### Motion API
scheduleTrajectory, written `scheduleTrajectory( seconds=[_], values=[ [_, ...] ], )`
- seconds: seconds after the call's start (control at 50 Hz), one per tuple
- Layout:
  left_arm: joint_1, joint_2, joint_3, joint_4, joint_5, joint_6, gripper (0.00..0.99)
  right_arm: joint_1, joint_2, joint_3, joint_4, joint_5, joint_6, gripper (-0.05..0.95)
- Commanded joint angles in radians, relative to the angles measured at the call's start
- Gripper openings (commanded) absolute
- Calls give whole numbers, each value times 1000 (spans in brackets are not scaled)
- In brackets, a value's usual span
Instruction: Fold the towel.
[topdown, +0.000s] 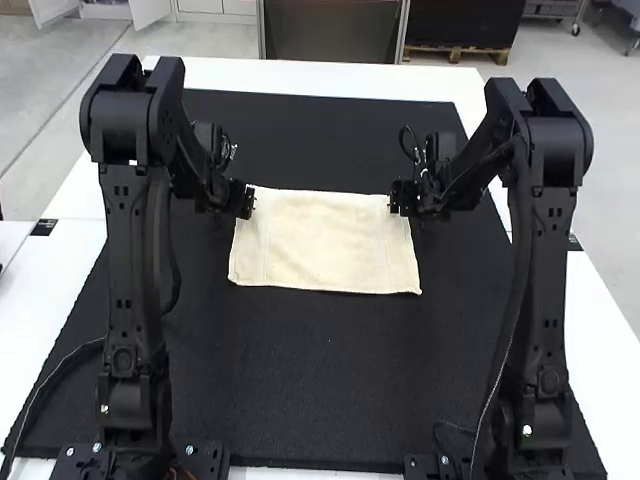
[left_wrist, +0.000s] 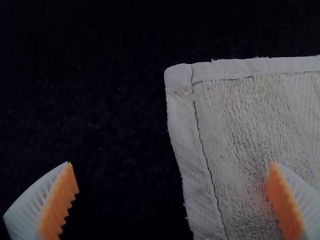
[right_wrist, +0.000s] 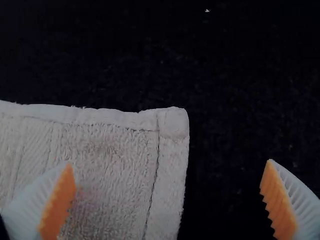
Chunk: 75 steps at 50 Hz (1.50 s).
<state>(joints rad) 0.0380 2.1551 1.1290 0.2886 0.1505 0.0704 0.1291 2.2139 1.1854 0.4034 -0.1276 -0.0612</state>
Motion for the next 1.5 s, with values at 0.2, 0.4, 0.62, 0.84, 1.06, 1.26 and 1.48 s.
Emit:
scheduleTrajectory(
  seconds=[0.2,0.4,0.62,0.84,1.06,1.26,1.48],
  values=[
    [-6,37,15,-8,95,-61,626,12,26,16,-6,-78,-6,69],
    [-6,49,20,-5,123,-92,170,7,44,16,-23,-86,-6,-15],
    [-4,48,12,9,123,-87,28,14,41,6,-23,-64,-11,-16],
    [-1,5,18,20,156,-93,21,6,3,10,-17,-70,-9,-18],
    [-1,-40,23,15,167,-109,20,-5,-63,-1,-21,-87,-3,-18],
    [2,-75,18,-5,189,-113,15,-29,-117,-17,-21,-106,9,-20],
    [2,-115,2,-39,210,-107,15,-48,-178,-49,-23,-119,14,-18]
  ],
)
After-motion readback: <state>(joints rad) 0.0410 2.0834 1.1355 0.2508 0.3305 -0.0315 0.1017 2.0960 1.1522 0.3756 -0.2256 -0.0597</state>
